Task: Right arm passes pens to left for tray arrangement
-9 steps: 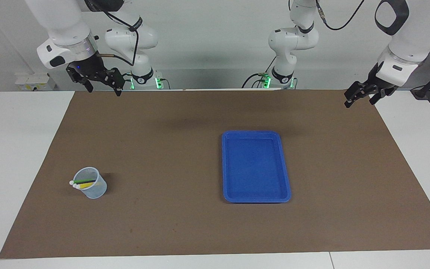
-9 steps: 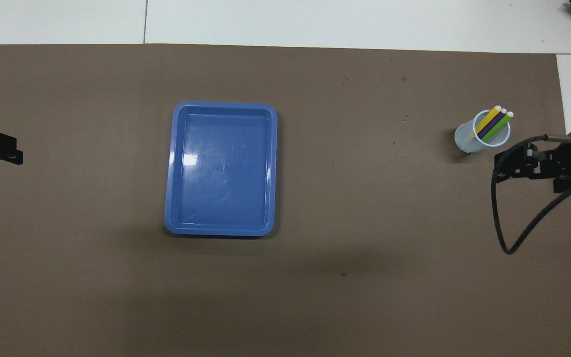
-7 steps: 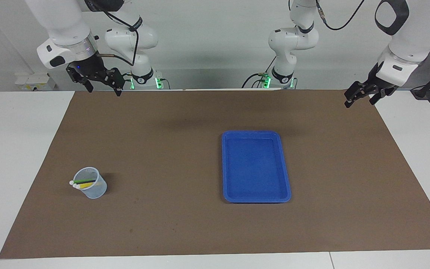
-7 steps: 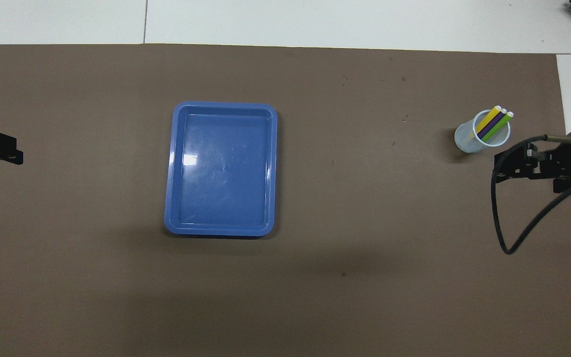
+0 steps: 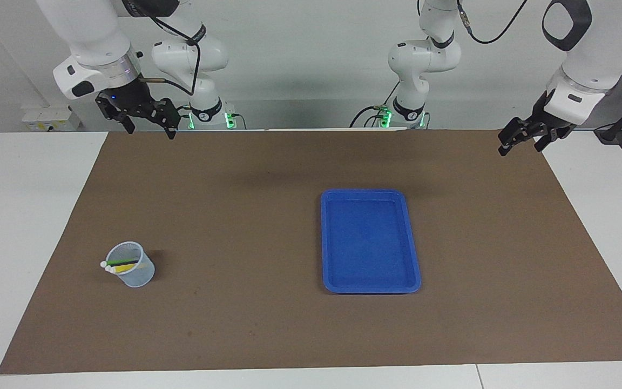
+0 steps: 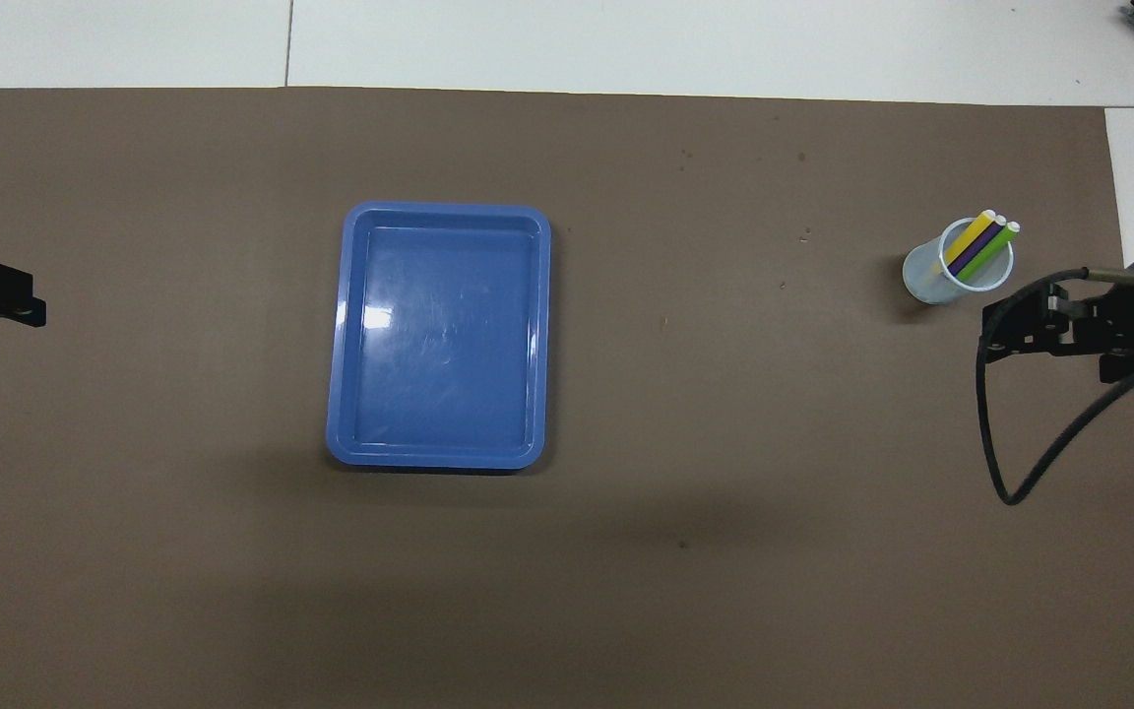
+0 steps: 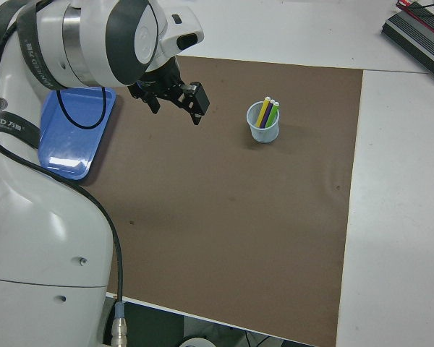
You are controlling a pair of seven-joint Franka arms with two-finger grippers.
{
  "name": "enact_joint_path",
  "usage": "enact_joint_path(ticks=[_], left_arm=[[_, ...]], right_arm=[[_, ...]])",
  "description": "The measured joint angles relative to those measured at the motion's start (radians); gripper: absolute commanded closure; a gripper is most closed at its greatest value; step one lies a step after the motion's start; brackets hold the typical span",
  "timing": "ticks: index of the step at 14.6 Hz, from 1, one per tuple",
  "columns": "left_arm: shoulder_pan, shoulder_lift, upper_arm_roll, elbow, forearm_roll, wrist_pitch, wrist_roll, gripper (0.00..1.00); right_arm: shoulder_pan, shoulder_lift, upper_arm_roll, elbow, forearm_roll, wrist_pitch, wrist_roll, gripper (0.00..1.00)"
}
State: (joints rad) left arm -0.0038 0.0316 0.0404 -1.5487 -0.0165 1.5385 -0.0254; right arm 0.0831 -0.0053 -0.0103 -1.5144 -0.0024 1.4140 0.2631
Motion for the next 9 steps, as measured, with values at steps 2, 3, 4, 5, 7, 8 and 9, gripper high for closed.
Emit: enact_joint_path(ticks=[2,3,4,5,7,8,9], left_arm=[[0.0,0.0,0.0,0.0,0.0,0.0,0.0,0.0],[0.0,0.0,0.0,0.0,0.0,0.0,0.0,0.0],[0.0,0.0,0.0,0.0,0.0,0.0,0.0,0.0],[0.0,0.0,0.0,0.0,0.0,0.0,0.0,0.0],[0.0,0.0,0.0,0.0,0.0,0.0,0.0,0.0],[0.0,0.0,0.0,0.0,0.0,0.0,0.0,0.0],[0.0,0.0,0.0,0.0,0.0,0.0,0.0,0.0]], right_arm=[[-0.002,-0.003,-0.002,0.0,0.0,0.0,0.0,0.0],[-0.003,-0.004,-0.004,0.0,0.0,0.0,0.0,0.0],[-0.003,-0.006,-0.006,0.0,0.0,0.0,0.0,0.0],[-0.003,-0.007,-0.008,0.0,0.0,0.0,0.0,0.0],[-0.003,-0.008,-0.009,0.0,0.0,0.0,0.0,0.0],[-0.003,-0.008,-0.009,-0.001,0.0,0.003,0.0,0.0],[-0.003,-0.008,-0.009,-0.001,0.0,0.011,0.0,0.0]])
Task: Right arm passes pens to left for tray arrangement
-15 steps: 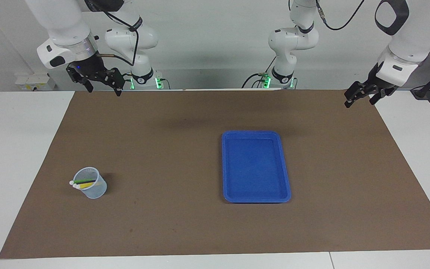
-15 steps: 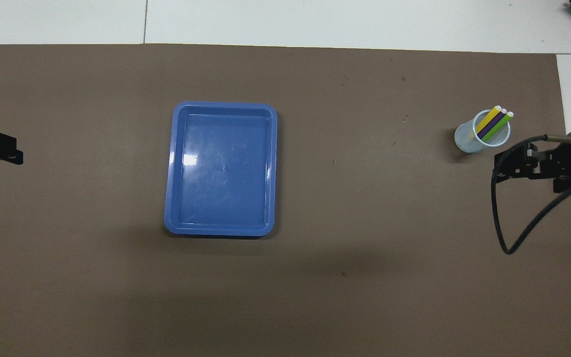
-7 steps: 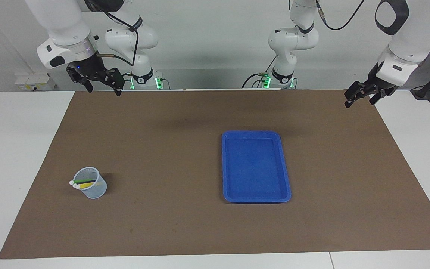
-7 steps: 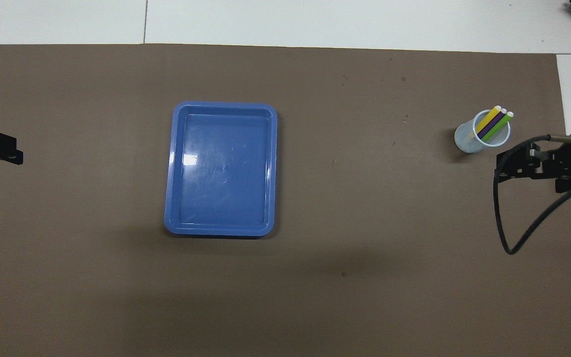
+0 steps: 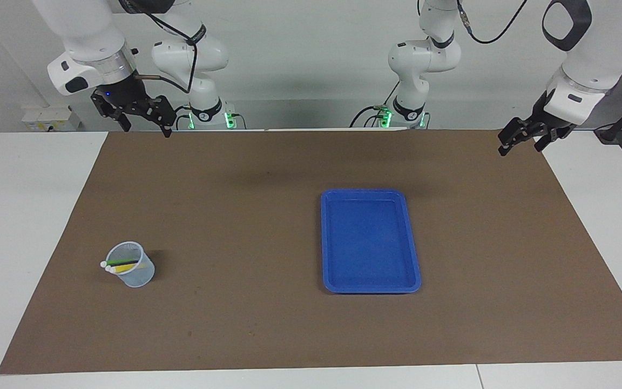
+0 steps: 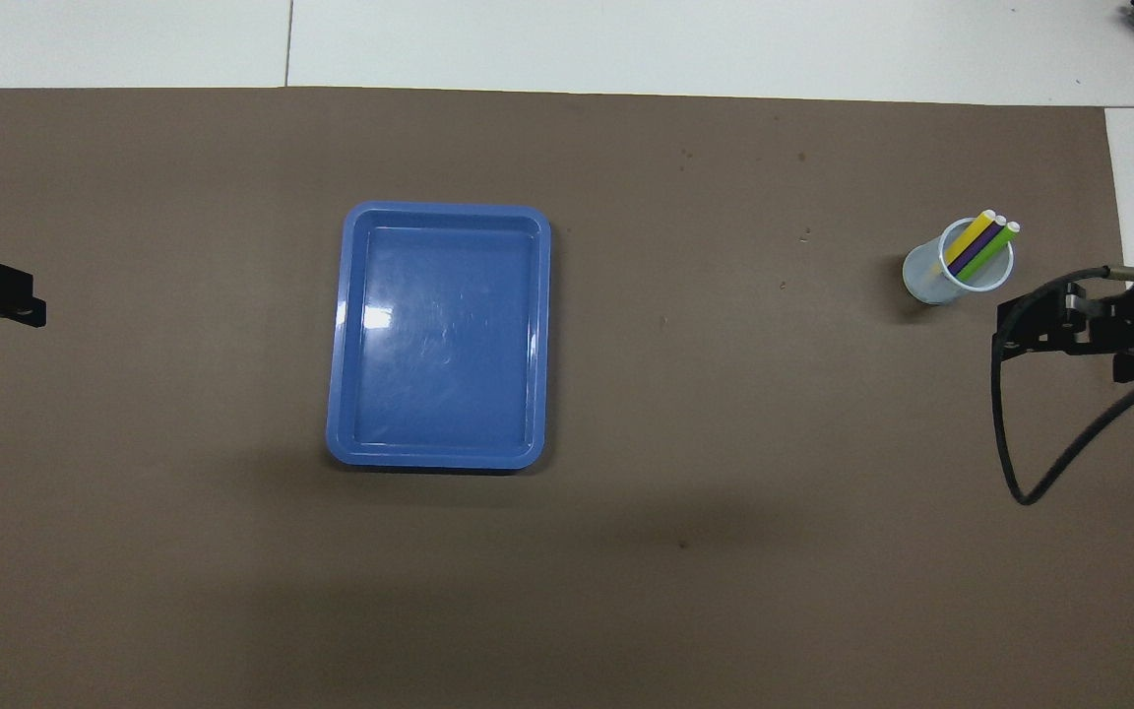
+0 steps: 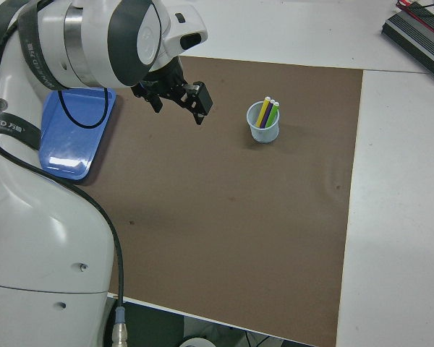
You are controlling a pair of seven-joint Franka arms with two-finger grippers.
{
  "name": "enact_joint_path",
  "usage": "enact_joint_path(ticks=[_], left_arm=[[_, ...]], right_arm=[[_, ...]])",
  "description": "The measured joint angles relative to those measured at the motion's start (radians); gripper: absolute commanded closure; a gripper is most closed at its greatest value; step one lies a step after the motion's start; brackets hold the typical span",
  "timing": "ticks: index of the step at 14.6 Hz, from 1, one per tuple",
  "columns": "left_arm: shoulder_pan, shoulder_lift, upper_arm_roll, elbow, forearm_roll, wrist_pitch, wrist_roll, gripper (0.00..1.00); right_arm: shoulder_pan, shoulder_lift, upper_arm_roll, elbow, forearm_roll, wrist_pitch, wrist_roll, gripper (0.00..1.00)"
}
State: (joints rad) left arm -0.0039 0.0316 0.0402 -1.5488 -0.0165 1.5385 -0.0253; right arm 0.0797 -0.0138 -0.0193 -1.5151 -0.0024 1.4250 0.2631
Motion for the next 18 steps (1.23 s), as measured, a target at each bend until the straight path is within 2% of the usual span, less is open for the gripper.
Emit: enact_joint_path(ticks=[1,9,18], left_arm=[[0.0,0.0,0.0,0.0,0.0,0.0,0.0,0.0],[0.0,0.0,0.0,-0.001,0.0,0.0,0.0,0.0],[0.0,0.0,0.0,-0.003,0.0,0.0,0.0,0.0]], right_arm=[[0.0,0.0,0.0,0.0,0.0,0.011,0.0,0.04],[-0.013,0.01,-0.004,-0.02,0.0,0.112,0.0,0.08],[-0.071,0.161,-0.009,-0.032,-0.051,0.391,0.0,0.11]])
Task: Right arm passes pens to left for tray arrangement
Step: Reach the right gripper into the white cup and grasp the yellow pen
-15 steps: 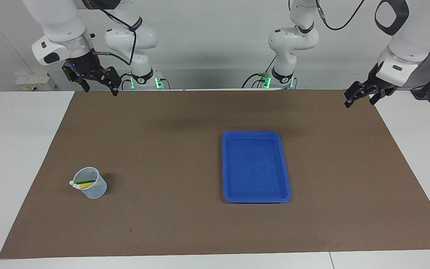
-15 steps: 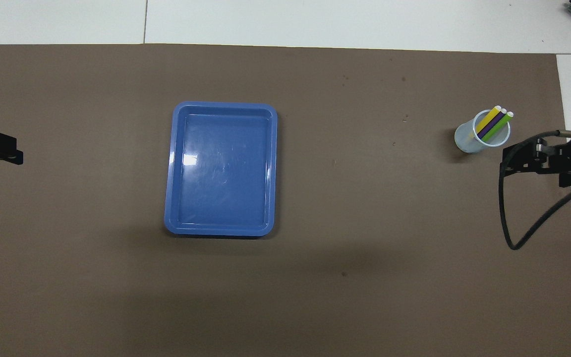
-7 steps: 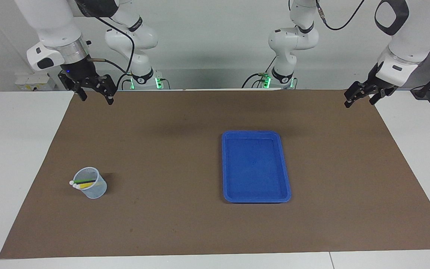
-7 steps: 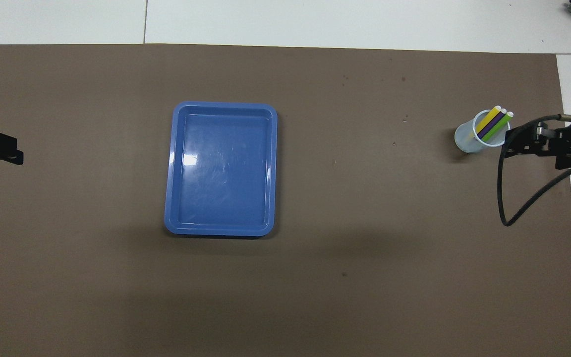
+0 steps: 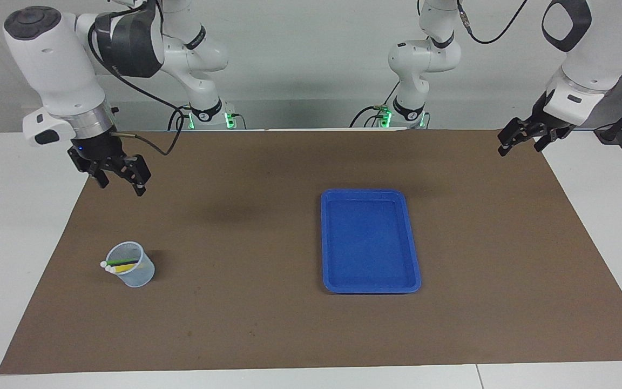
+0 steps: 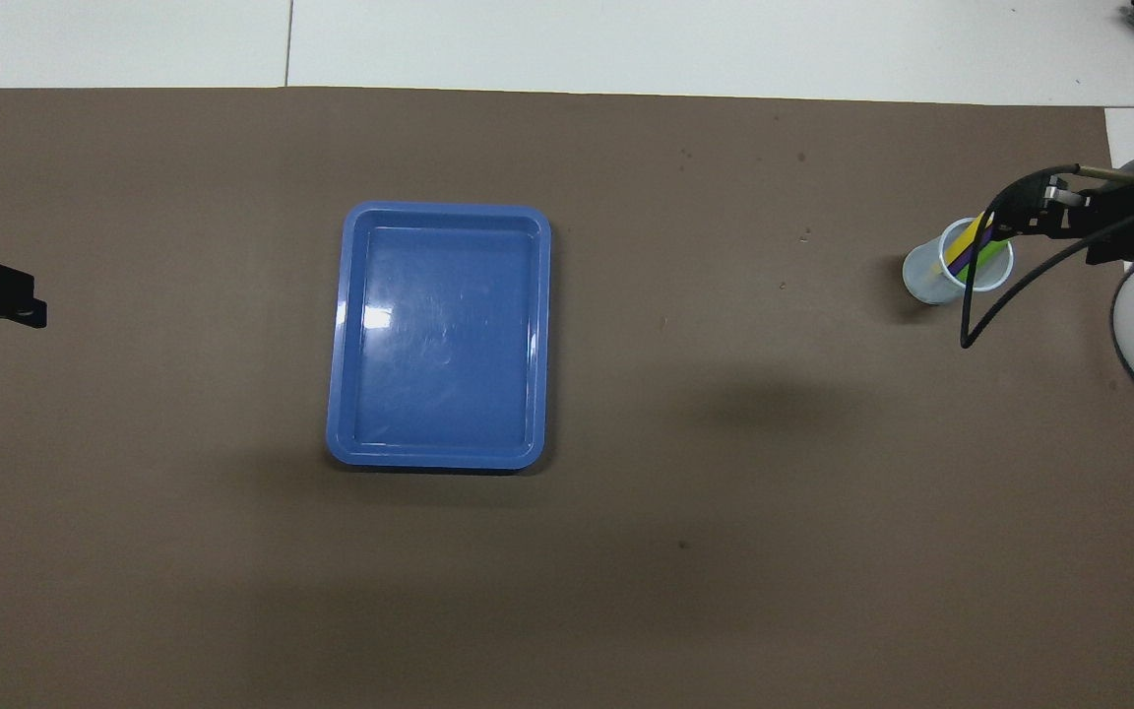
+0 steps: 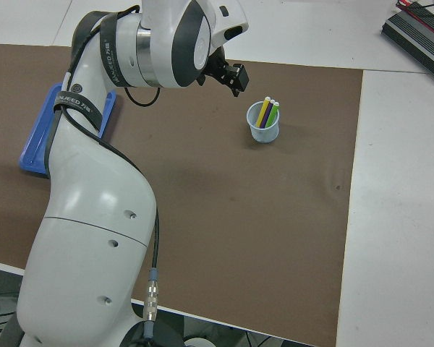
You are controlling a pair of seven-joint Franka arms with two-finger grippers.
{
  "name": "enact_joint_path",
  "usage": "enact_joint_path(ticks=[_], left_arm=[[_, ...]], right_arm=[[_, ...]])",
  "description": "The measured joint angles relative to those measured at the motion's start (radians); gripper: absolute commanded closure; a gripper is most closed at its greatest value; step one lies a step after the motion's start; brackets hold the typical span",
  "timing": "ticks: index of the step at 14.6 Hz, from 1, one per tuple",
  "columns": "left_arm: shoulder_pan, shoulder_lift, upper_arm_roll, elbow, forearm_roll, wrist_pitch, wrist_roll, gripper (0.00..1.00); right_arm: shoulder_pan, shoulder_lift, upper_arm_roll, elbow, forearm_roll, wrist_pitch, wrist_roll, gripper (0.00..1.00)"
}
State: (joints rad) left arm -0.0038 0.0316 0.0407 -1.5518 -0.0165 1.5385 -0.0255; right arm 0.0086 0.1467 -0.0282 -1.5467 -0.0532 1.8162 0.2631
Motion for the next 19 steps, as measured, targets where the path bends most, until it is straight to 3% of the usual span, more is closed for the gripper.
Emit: enact_joint_path(ticks=[4,11,19], left_arm=[[0.0,0.0,0.0,-0.001,0.0,0.0,0.0,0.0],[0.0,0.0,0.0,-0.001,0.0,0.0,-0.001,0.0],[0.0,0.0,0.0,-0.006,0.0,0.0,-0.001,0.0]], right_arm=[[-0.038,0.098,-0.001,0.022,-0.004,0.088,-0.078,0.11],[-0.075,0.318,0.001,0.193,0.037,0.189,-0.263,0.19],[-0.097,0.37,0.002,0.163,0.051,0.279,-0.343,0.25]])
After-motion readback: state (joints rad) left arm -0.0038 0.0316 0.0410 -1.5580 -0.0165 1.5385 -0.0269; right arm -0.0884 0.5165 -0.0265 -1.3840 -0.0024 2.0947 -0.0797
